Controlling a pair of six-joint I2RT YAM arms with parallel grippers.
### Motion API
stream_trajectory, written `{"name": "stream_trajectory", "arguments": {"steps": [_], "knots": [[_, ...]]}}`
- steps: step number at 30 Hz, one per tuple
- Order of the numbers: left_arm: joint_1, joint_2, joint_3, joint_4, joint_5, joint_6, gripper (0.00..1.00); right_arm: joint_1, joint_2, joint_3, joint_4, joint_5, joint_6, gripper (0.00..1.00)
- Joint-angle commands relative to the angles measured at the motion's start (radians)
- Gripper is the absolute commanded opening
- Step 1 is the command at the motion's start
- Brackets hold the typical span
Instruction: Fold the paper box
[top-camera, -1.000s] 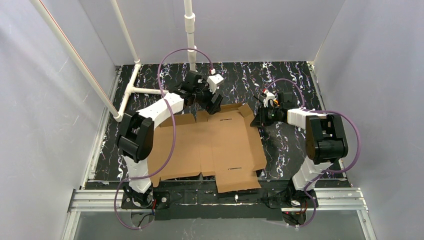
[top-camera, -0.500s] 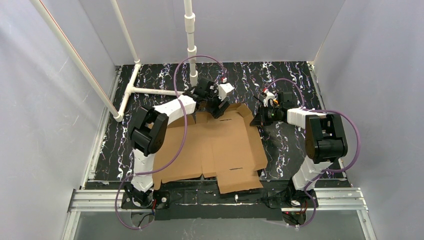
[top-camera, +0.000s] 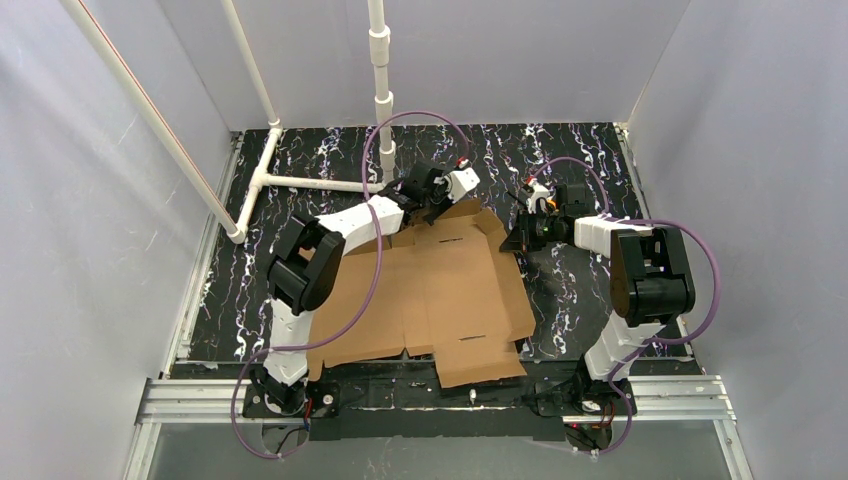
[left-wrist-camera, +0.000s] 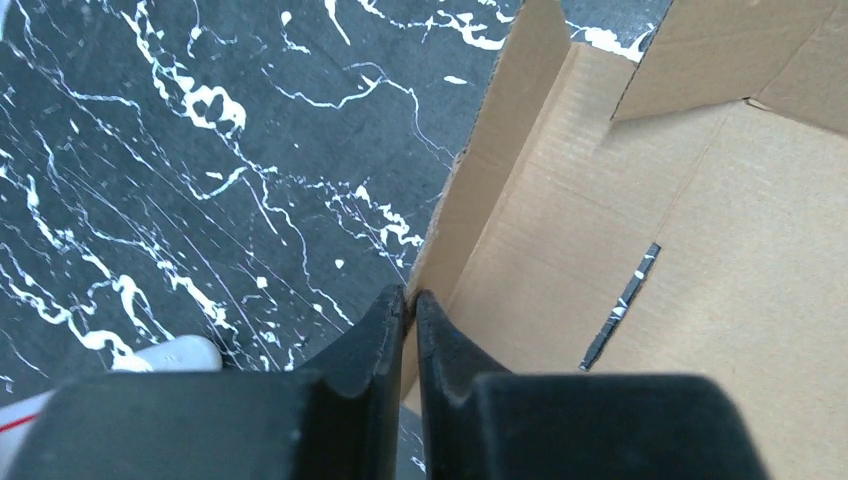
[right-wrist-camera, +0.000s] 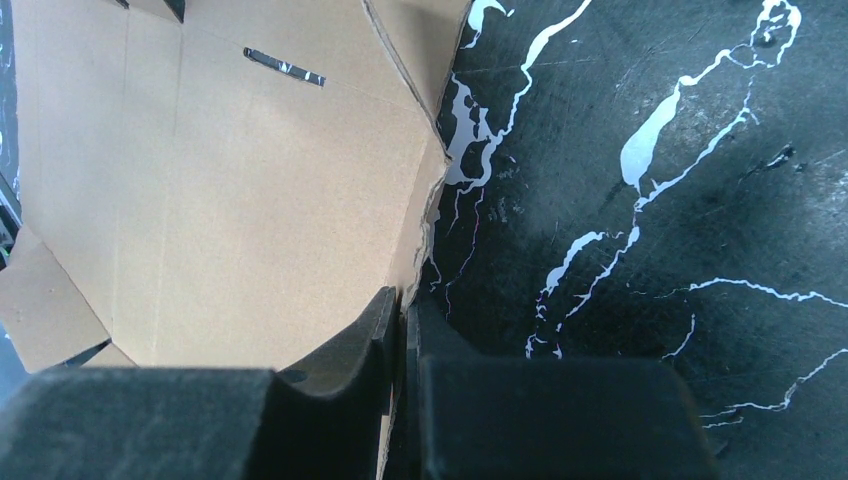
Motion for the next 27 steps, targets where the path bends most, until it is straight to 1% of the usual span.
{"name": "stream_trajectory", "arguments": {"steps": [1, 5, 11, 16, 17, 20, 23, 24, 25, 27], "knots": [[-0.005, -0.048, -0.006, 0.044, -0.079, 0.013, 0.0, -0.006, 0.02, 0.021, 0.0, 0.016, -0.029, 0.15], [-0.004, -0.091, -0.024, 0.03, -0.08, 0.004, 0.0, -0.013, 0.018, 0.021, 0.002, 0.008, -0.029, 0.15], [-0.003, -0.167, -0.107, 0.062, -0.081, -0.024, 0.0, -0.021, 0.018, 0.017, 0.005, -0.015, -0.029, 0.15], [-0.003, -0.218, -0.125, 0.066, -0.049, -0.036, 0.0, -0.021, 0.021, 0.013, 0.004, -0.064, -0.042, 0.16], [-0.003, -0.222, -0.124, 0.061, -0.047, -0.033, 0.0, -0.021, 0.021, 0.015, -0.002, -0.076, -0.055, 0.19], [-0.003, -0.231, -0.113, 0.044, -0.041, -0.007, 0.0, -0.021, 0.011, 0.026, -0.035, -0.123, -0.11, 0.31], [-0.002, -0.238, -0.093, 0.014, -0.011, 0.02, 0.0, -0.021, -0.012, 0.061, -0.106, -0.174, -0.208, 0.48], [-0.004, -0.242, -0.086, -0.005, -0.007, 0.027, 0.0, -0.021, -0.025, 0.077, -0.152, -0.183, -0.253, 0.54], [-0.003, -0.246, -0.084, -0.009, 0.03, 0.031, 0.0, -0.021, -0.037, 0.093, -0.185, -0.189, -0.294, 0.6], [-0.002, -0.253, -0.081, -0.008, 0.062, 0.041, 0.0, -0.021, -0.07, 0.133, -0.281, -0.189, -0.403, 0.72]]}}
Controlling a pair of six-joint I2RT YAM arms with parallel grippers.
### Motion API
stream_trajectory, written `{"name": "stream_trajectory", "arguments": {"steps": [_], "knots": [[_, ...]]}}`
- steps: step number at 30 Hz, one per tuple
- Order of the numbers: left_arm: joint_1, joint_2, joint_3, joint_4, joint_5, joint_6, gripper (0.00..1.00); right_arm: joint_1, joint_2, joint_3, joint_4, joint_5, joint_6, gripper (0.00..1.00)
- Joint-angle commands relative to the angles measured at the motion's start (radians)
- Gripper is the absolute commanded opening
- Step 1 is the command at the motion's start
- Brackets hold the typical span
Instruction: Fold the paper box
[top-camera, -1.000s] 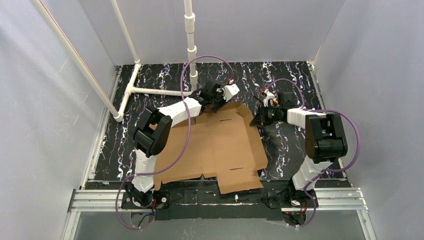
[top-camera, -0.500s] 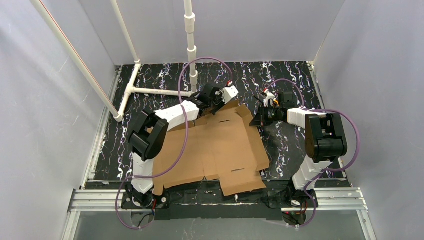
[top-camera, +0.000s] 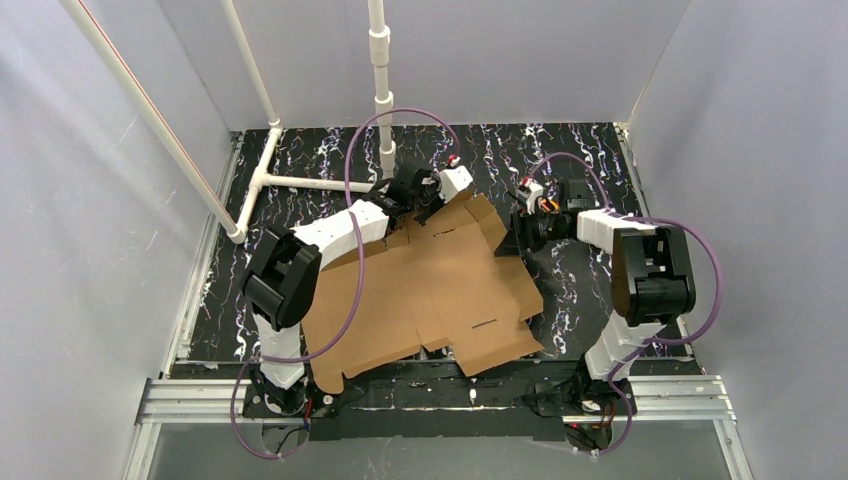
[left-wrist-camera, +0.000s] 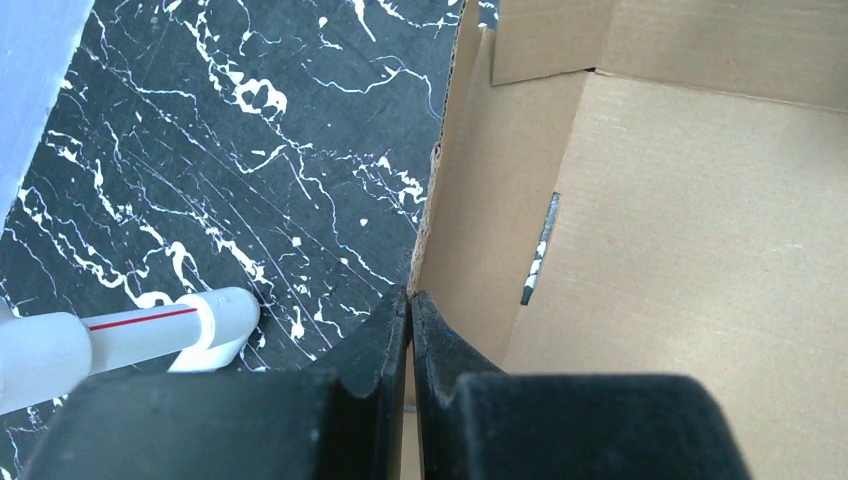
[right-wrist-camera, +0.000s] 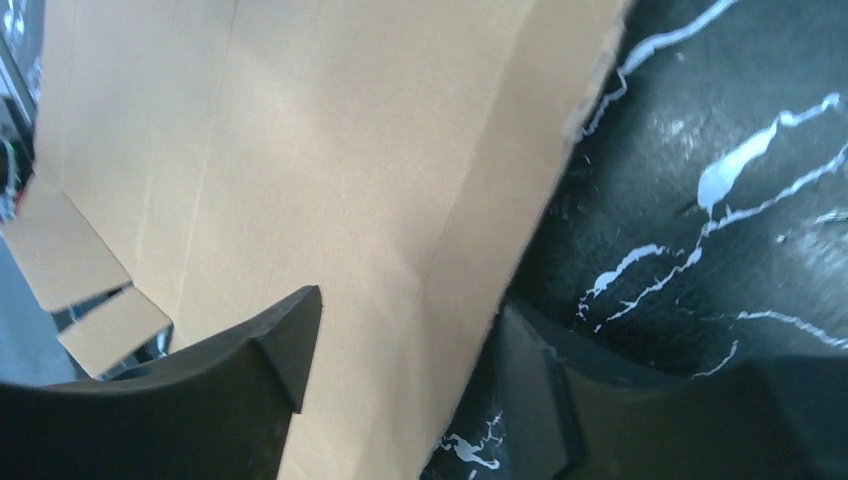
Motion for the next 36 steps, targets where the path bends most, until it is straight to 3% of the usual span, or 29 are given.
{"name": "stream_trajectory", "arguments": {"steps": [1, 6, 11, 16, 21, 27, 32, 36], "knots": [[0.004, -0.089, 0.043, -0.026, 0.081, 0.039, 0.0, -0.003, -0.094, 0.117, -0.196, -0.056, -0.29, 0.76], [0.004, -0.091, 0.071, -0.073, 0.15, 0.057, 0.0, -0.003, -0.212, 0.201, -0.307, -0.077, -0.581, 0.97], [0.005, -0.111, 0.079, -0.113, 0.247, 0.065, 0.0, -0.001, -0.199, 0.301, -0.496, -0.288, -1.098, 0.98], [0.005, -0.121, 0.087, -0.154, 0.327, 0.049, 0.0, 0.026, -0.016, 0.494, -0.727, -0.321, -1.304, 0.98], [0.004, -0.126, 0.084, -0.151, 0.371, 0.034, 0.0, 0.074, 0.055, 0.56, -0.732, -0.264, -1.288, 0.97], [0.005, -0.113, 0.108, -0.154, 0.402, 0.012, 0.0, 0.096, 0.094, 0.577, -0.627, -0.219, -1.167, 0.88], [0.004, -0.112, 0.114, -0.155, 0.418, -0.002, 0.0, 0.102, 0.106, 0.594, -0.609, -0.225, -1.138, 0.84], [0.004, -0.106, 0.12, -0.149, 0.436, -0.023, 0.0, 0.125, 0.122, 0.591, -0.599, -0.209, -1.134, 0.75]]}}
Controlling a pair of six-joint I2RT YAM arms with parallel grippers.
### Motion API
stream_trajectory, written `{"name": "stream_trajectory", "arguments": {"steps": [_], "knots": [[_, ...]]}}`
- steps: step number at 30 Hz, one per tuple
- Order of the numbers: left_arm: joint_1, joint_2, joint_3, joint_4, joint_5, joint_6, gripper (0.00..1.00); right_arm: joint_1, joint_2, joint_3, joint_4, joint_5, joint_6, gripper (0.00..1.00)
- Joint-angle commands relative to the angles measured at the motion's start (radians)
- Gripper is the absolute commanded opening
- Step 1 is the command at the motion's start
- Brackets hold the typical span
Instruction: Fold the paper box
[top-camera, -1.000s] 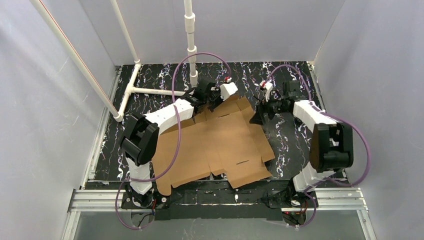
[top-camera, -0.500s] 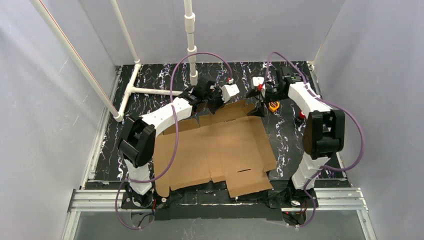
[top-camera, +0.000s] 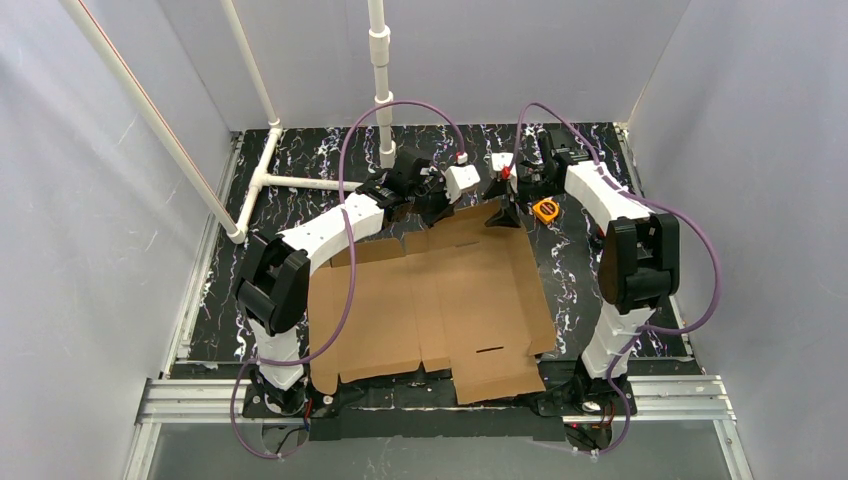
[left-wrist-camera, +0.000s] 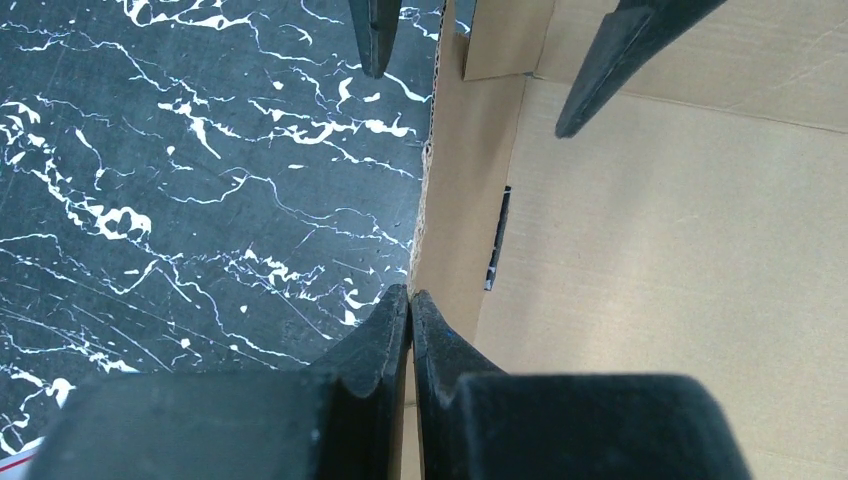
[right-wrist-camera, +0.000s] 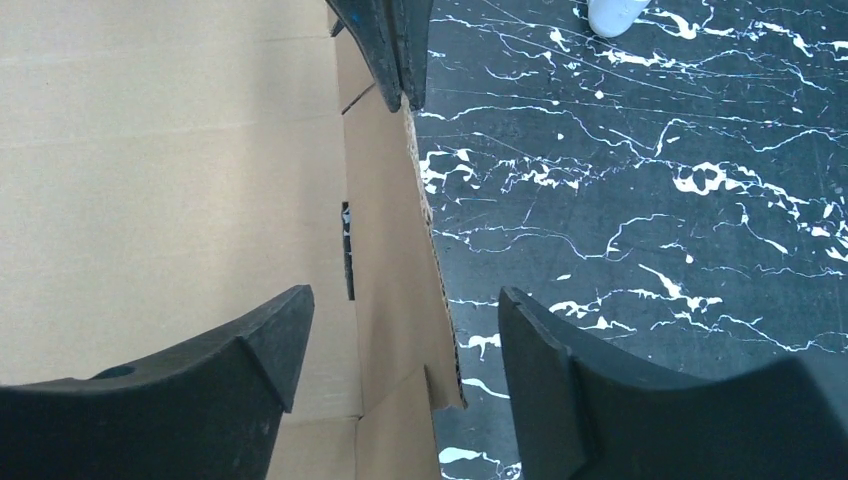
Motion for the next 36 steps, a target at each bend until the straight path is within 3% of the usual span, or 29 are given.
{"name": "stream_trajectory", "arguments": {"steps": [1, 5, 9, 11, 12, 13, 16, 21, 24, 29, 33, 36], "knots": [[0.0, -0.053, 0.045, -0.004, 0.05, -0.032, 0.0, 0.026, 0.024, 0.032, 0.028, 0.006, 0.016, 0.71], [0.0, -0.056, 0.049, -0.011, 0.061, -0.046, 0.0, 0.031, 0.027, 0.029, 0.03, 0.016, -0.021, 0.46], [0.001, -0.061, 0.054, -0.02, 0.049, -0.07, 0.0, 0.031, 0.037, 0.045, 0.026, 0.025, -0.038, 0.11], [0.002, -0.067, 0.057, -0.02, 0.012, -0.106, 0.0, 0.031, 0.039, 0.053, 0.014, 0.026, -0.047, 0.01], [0.003, -0.074, 0.058, -0.02, -0.01, -0.137, 0.01, 0.029, 0.035, 0.053, 0.006, 0.026, -0.052, 0.01], [0.007, -0.085, 0.056, -0.021, -0.034, -0.173, 0.09, 0.025, 0.027, 0.046, 0.008, 0.023, -0.055, 0.01], [0.033, -0.135, 0.039, -0.039, -0.091, -0.307, 0.4, -0.001, -0.008, 0.003, 0.037, -0.015, -0.032, 0.01], [0.148, -0.278, -0.072, -0.093, 0.014, -0.557, 0.97, -0.064, -0.087, -0.103, 0.185, -0.057, 0.118, 0.01], [0.232, -0.413, -0.221, -0.084, 0.09, -0.653, 0.98, -0.1, -0.112, -0.126, 0.232, -0.061, 0.183, 0.01], [0.411, -0.604, -0.492, -0.011, 0.099, -0.745, 0.98, -0.18, -0.126, -0.134, 0.221, -0.125, 0.179, 0.01], [0.598, -0.614, -0.59, 0.046, 0.245, -0.831, 0.98, -0.218, -0.14, -0.158, 0.219, -0.143, 0.159, 0.01], [0.719, -0.581, -0.667, 0.201, 0.381, -0.952, 0.98, -0.232, -0.15, -0.168, 0.221, -0.155, 0.152, 0.01]]}}
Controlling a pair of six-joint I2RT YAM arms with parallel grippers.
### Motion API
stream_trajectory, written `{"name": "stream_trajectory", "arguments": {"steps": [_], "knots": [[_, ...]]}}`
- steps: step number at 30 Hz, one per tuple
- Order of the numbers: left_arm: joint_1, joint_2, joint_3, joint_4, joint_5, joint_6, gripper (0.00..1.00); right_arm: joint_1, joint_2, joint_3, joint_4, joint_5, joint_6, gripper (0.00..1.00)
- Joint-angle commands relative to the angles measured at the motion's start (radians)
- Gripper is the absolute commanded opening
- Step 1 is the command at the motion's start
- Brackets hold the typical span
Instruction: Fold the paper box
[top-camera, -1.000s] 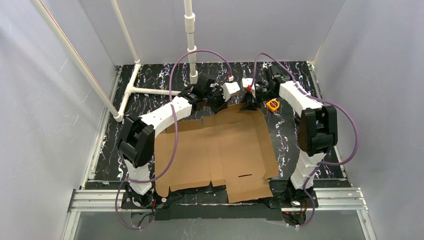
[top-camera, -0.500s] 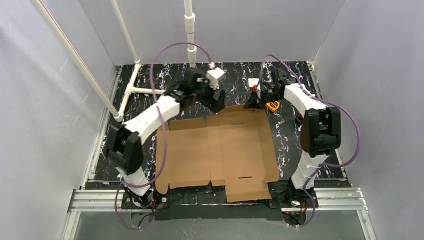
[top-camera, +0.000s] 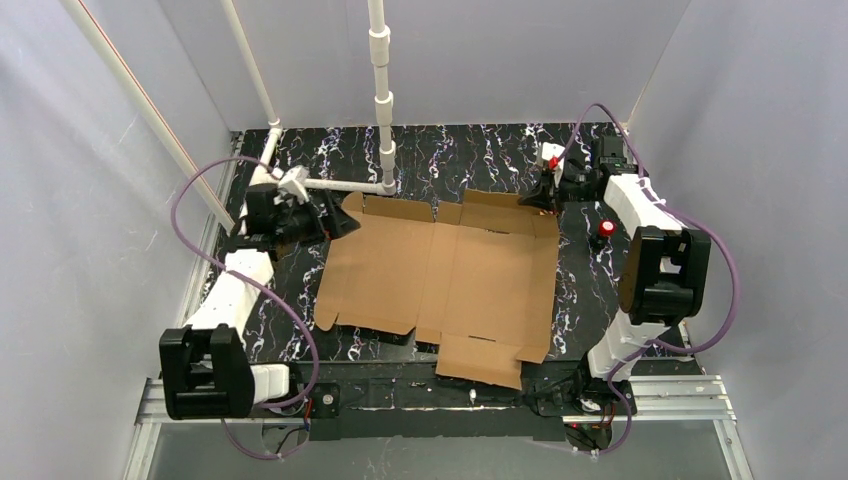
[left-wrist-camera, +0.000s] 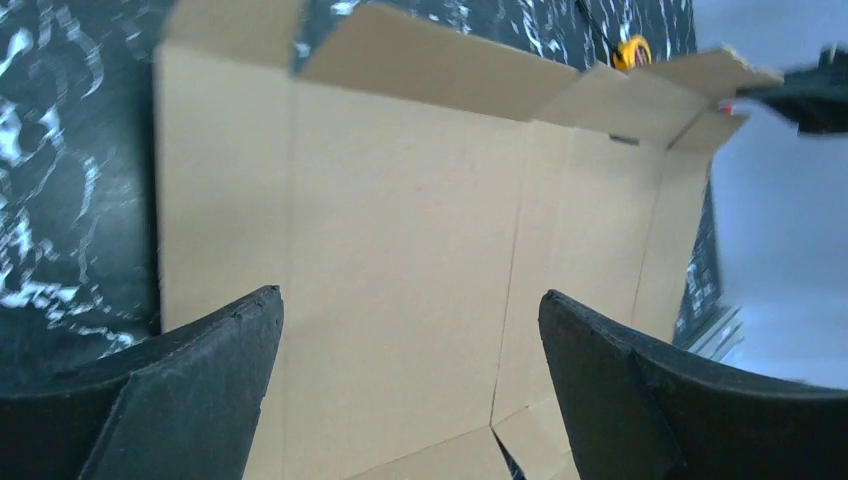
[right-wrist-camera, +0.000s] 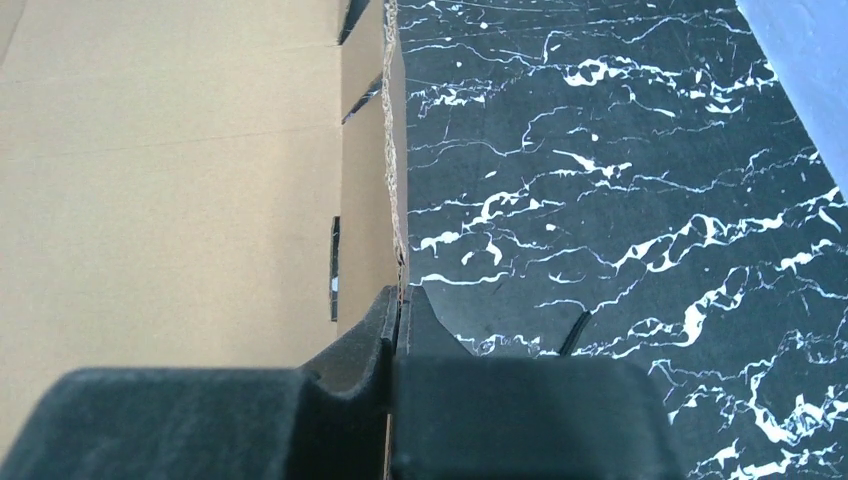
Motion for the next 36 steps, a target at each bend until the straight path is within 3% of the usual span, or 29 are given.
{"name": "stream_trajectory", "arguments": {"steps": [1, 7, 11, 15, 27, 36], "knots": [[0.143, 0.038, -0.073, 0.182, 0.204, -0.169, 0.98, -0.021, -0.049, -0.017, 0.021, -0.07, -0.003, 0.01], [0.214, 0.17, 0.03, 0.07, 0.221, -0.037, 0.98, -0.036, -0.057, -0.024, 0.014, -0.103, -0.014, 0.01], [0.27, 0.33, 0.068, 0.135, 0.311, 0.014, 0.98, -0.036, -0.065, -0.02, -0.005, -0.13, -0.031, 0.01], [0.272, 0.318, 0.013, 0.167, 0.28, 0.111, 0.98, -0.036, -0.081, -0.014, -0.029, -0.157, -0.045, 0.01], [0.262, 0.337, 0.005, 0.185, 0.373, 0.126, 0.98, -0.052, -0.122, 0.008, -0.084, -0.207, -0.067, 0.01], [0.243, 0.322, -0.011, 0.185, 0.329, 0.142, 0.98, -0.071, -0.145, 0.013, -0.096, -0.233, -0.07, 0.01]]}}
